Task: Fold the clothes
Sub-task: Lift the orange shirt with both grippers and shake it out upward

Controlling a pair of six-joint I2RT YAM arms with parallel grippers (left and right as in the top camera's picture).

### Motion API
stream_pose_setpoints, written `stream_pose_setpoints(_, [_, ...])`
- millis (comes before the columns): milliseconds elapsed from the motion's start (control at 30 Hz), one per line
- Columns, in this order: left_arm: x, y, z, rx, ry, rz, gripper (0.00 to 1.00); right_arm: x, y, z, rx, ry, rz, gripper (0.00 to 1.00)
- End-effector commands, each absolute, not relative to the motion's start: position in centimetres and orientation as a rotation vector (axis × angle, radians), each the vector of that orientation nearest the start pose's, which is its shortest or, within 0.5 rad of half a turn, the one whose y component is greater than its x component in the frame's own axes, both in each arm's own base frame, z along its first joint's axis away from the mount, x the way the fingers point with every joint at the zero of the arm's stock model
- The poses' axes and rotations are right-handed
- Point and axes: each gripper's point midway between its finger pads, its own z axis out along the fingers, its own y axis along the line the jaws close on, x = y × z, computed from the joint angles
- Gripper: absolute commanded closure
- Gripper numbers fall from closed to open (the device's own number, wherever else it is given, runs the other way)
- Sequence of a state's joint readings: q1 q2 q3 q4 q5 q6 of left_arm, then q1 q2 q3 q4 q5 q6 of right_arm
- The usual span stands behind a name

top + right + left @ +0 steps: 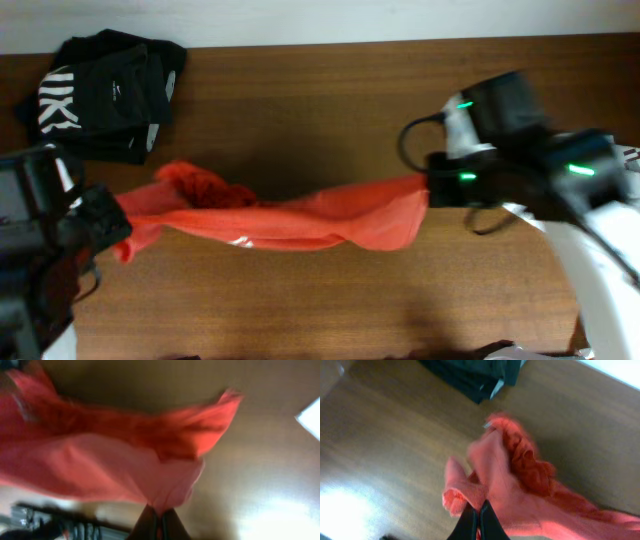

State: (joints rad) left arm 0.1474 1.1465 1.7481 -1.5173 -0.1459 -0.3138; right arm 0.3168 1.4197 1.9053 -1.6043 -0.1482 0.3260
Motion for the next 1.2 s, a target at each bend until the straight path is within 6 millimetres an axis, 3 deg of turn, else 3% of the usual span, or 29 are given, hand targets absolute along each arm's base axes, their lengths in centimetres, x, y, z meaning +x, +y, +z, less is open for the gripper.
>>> stream_pose_setpoints(0, [20.5,5.8,39.1,-0.595,2.299,0.112,0.99,24.4,8.0,39.9,-0.030,2.497,0.344,0.96])
stream_pose_setpoints(33, [19.8,5.7,40.8,-0.584,2.251,0.106,0.99,23.9,7.5,42.1,-0.021,2.416,0.346,0.96])
stream_pose_setpoints(167, [16.1,4.2,47.3,-0.514,2.053,0.027,0.99,21.4,6.5,46.8,-0.004,2.228,0.369,0.96])
stream_pose_setpoints(200, [15.0,4.0,49.6,-0.496,1.963,0.013,0.99,20.9,5.2,48.0,0.053,2.172,0.315,0.96])
stream_pose_setpoints(267, [14.6,3.9,50.5,-0.489,1.925,0.008,0.99,20.6,5.0,48.5,0.057,2.151,0.311,0.96])
stream_pose_setpoints(333, [15.9,3.5,49.6,-0.478,1.976,-0.021,0.99,21.1,4.5,48.4,0.085,2.153,0.278,0.96])
stream_pose_setpoints(433, [21.8,2.1,46.8,-0.430,2.133,-0.154,0.99,24.6,3.2,47.7,0.181,2.168,0.156,0.96])
stream_pose_setpoints(567, [36.1,2.2,42.7,-0.384,2.220,-0.291,0.99,35.2,6.0,42.2,0.147,2.325,0.115,0.96])
stream_pose_setpoints(633, [43.4,-0.4,39.9,-0.264,2.229,-0.535,0.99,40.9,10.1,38.9,-0.002,2.369,0.256,0.96])
stream_pose_setpoints(667, [46.8,-1.6,39.1,-0.194,2.194,-0.626,0.99,42.6,10.8,38.4,-0.011,2.359,0.295,0.96])
stream_pose_setpoints(700, [48.6,-1.7,39.3,-0.161,2.149,-0.644,0.99,43.8,10.5,39.0,0.000,2.313,0.309,0.96])
stream_pose_setpoints(733, [49.7,-1.8,40.6,-0.141,2.086,-0.658,1.00,44.5,9.1,40.8,0.031,2.243,0.326,0.96])
stream_pose_setpoints(800, [49.9,-2.4,46.9,-0.023,1.890,-0.651,0.99,43.6,6.4,46.5,0.043,2.085,0.462,0.96])
stream_pose_setpoints(833, [48.2,-2.4,51.1,0.015,1.798,-0.624,0.99,41.3,3.5,51.4,0.056,1.946,0.597,0.96])
stream_pose_setpoints(867, [45.5,-2.0,55.6,0.043,1.699,-0.586,1.00,39.1,0.9,54.6,0.050,1.843,0.657,0.96])
stream_pose_setpoints(900, [43.6,-1.7,58.0,0.055,1.646,-0.561,0.99,37.2,-2.1,56.5,0.061,1.777,0.659,0.96])
stream_pose_setpoints(933, [41.8,-1.8,59.5,0.070,1.617,-0.550,1.00,36.2,-4.4,56.8,0.095,1.762,0.650,0.96])
stream_pose_setpoints(967, [41.4,-1.9,59.4,0.065,1.627,-0.552,0.99,35.7,-5.8,56.2,0.134,1.777,0.648,0.96])
stream_pose_setpoints(1000, [41.4,-1.9,57.9,0.051,1.686,-0.556,0.99,35.7,-6.7,54.4,0.153,1.834,0.622,0.96])
stream_pose_setpoints(1033, [42.5,-1.7,54.5,0.054,1.799,-0.548,0.99,36.2,-7.0,51.4,0.168,1.934,0.609,0.96])
stream_pose_setpoints(1067, [43.3,-1.7,52.4,0.048,1.863,-0.555,0.99,36.7,-7.0,49.7,0.179,1.992,0.607,0.96])
stream_pose_setpoints(1167, [46.7,-3.2,40.4,0.009,2.226,-0.653,0.99,38.8,-5.0,41.2,0.165,2.297,0.639,0.96])
